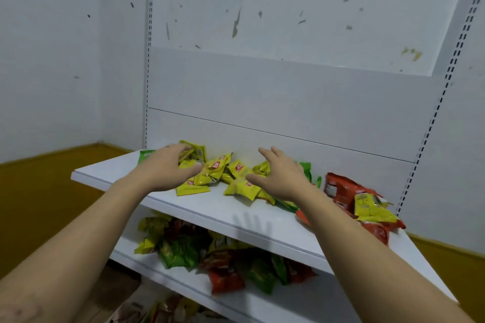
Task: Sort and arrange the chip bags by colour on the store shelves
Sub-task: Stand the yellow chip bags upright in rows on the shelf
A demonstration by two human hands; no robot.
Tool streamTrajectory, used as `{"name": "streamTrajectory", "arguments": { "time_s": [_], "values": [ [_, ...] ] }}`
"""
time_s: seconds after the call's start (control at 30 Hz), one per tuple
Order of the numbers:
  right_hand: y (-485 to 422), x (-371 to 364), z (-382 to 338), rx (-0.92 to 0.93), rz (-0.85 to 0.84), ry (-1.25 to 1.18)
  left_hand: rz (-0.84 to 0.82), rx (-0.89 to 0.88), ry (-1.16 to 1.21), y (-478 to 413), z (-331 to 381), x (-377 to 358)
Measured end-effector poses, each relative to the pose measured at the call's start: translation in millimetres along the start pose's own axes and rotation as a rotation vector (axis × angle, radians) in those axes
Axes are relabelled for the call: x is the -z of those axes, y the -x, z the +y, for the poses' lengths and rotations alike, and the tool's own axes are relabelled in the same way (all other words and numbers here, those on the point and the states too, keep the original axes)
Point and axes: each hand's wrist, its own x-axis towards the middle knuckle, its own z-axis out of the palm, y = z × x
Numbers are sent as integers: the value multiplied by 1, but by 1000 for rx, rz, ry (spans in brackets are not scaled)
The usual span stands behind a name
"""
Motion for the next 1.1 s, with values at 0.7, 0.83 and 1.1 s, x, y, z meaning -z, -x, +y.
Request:
{"name": "streamTrajectory", "arguments": {
  "time_s": [0.7,0.83,1.1],
  "values": [
    [-241,-165,1,65,-31,-426,-100,144,-196,-193,-120,-108],
    [-279,-188,-16,100,-55,-469,-105,163,-196,-220,-145,-116],
    [-354,-218,-49,85,-83,-462,-66,111,-168,-280,-206,-122]
  ]
}}
